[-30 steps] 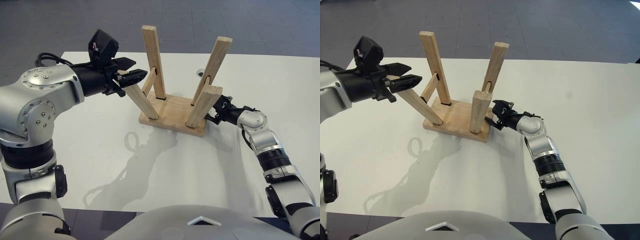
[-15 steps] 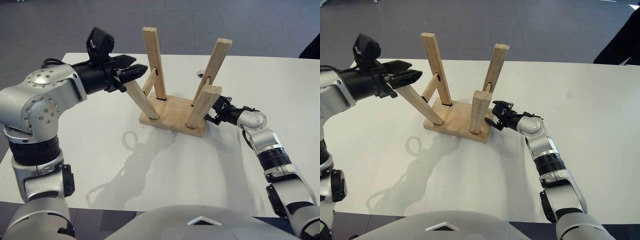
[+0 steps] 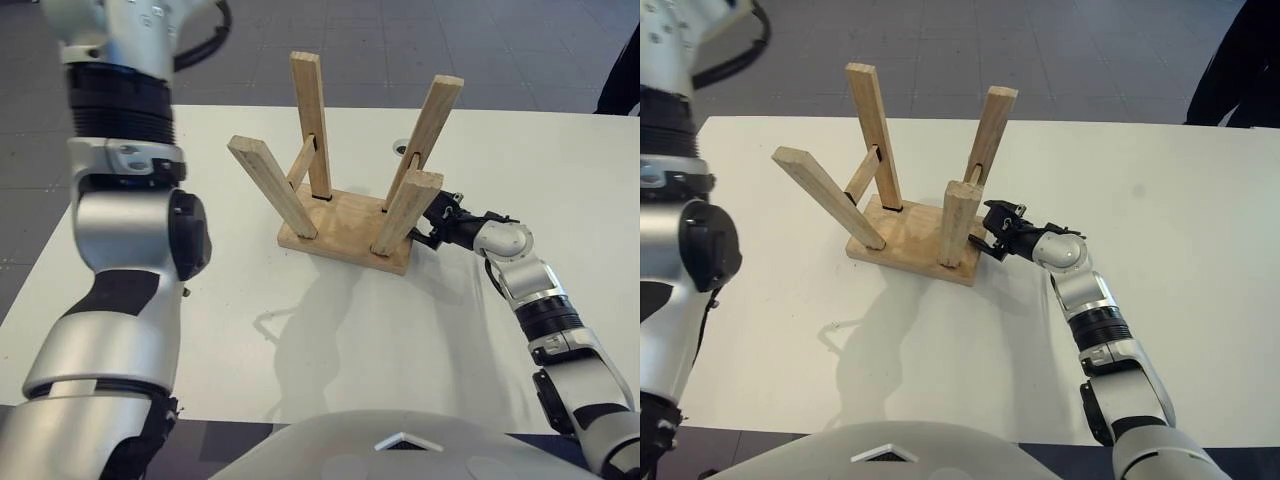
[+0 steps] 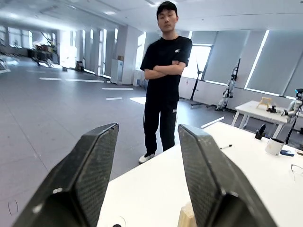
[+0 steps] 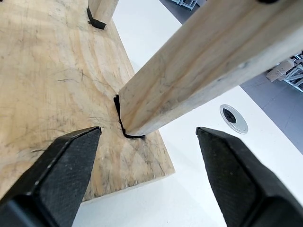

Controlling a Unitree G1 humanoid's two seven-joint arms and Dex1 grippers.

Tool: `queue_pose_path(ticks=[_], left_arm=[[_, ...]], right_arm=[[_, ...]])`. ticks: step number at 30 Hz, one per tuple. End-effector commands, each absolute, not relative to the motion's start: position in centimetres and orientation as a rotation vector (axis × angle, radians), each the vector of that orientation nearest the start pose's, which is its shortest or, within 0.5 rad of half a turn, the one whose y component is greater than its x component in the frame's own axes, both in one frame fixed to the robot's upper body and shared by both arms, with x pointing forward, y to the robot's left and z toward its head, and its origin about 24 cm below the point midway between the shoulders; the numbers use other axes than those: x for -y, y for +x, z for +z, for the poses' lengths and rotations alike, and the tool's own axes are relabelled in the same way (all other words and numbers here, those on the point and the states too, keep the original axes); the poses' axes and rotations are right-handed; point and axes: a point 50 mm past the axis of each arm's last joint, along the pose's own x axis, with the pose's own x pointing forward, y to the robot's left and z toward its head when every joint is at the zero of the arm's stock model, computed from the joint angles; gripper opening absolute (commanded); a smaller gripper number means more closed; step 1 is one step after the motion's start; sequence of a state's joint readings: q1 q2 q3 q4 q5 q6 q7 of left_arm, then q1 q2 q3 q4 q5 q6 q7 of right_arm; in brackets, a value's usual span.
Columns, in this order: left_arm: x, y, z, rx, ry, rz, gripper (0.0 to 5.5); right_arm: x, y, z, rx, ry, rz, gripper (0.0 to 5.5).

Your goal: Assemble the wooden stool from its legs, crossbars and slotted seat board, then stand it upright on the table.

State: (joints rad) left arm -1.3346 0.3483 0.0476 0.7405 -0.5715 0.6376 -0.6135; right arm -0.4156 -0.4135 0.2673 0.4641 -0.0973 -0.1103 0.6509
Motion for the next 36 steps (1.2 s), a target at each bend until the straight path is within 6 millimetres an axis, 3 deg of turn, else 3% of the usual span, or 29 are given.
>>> queue_pose_path(ticks=[1,4,7,13,17,21,27,29,34,36], left_arm=[[-10.0,41.2,27.2,-0.075,-0.165,-0.813,2.33],[-10.6,42.0,25.6,-0.111,-0.123,-0.744,2.33],[-11.2,42.2,25.2,-0.112,-0.118,-0.705,2.33],[-10.8,42.1,27.4,-0.05,-0.26,-0.727,2.33],[-10.9,42.4,27.9,-0.023,-0.239,-0.653,2.33],[-10.8,43.0,26.0,-0.066,-0.105,-0.478,2.33],[-9.9,43.1,24.6,-0.114,-0.079,-0.41,2.33],[-10.3,43.2,25.6,-0.067,-0.108,-0.395,2.33],[-11.6,42.5,33.2,0.231,-0.146,-0.372,2.33],[-11.6,42.2,34.3,0.273,-0.132,-0.371,2.33]], right_arm=[[15.9,29.5,1.1,-0.336,-0.629,0.876,3.71],[16.1,29.5,1.1,-0.337,-0.625,0.869,3.71],[16.1,29.3,1.0,-0.342,-0.622,0.866,3.71],[16.2,29.1,0.8,-0.348,-0.625,0.86,3.71],[16.2,29.1,0.8,-0.348,-0.626,0.86,3.71],[16.2,29.1,0.8,-0.347,-0.624,0.856,3.71],[15.8,29.0,0.6,-0.344,-0.62,0.86,3.71],[15.6,29.0,0.6,-0.342,-0.62,0.865,3.71],[15.6,28.3,0.1,-0.351,-0.613,0.871,3.71],[15.4,28.2,0.0,-0.351,-0.608,0.87,3.71]])
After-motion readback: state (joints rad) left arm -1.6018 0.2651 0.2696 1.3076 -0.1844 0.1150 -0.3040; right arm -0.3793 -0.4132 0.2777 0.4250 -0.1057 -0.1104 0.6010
